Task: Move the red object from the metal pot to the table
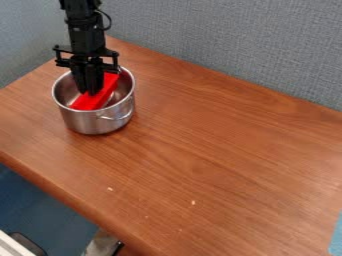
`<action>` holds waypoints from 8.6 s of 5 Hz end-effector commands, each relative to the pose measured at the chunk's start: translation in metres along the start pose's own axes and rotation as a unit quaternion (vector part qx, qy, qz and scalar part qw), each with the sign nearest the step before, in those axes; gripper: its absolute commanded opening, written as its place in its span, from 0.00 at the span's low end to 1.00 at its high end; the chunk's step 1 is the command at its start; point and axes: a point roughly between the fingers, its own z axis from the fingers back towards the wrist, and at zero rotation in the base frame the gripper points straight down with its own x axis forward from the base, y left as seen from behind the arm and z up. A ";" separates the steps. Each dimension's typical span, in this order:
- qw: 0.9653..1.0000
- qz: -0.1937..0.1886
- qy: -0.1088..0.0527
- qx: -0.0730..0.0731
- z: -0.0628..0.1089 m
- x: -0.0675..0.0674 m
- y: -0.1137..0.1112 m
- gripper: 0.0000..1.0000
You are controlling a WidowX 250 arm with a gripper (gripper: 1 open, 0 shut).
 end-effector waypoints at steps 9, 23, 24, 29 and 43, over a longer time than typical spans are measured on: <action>0.998 -0.023 -0.052 0.012 0.049 -0.005 -0.017 0.00; 0.998 -0.037 -0.035 0.020 0.045 -0.006 -0.028 0.00; 0.999 -0.038 -0.034 0.020 0.044 -0.006 -0.028 0.00; 0.998 -0.042 -0.029 0.023 0.045 -0.008 -0.030 0.00; 0.997 -0.061 -0.019 0.042 0.059 -0.019 -0.034 0.00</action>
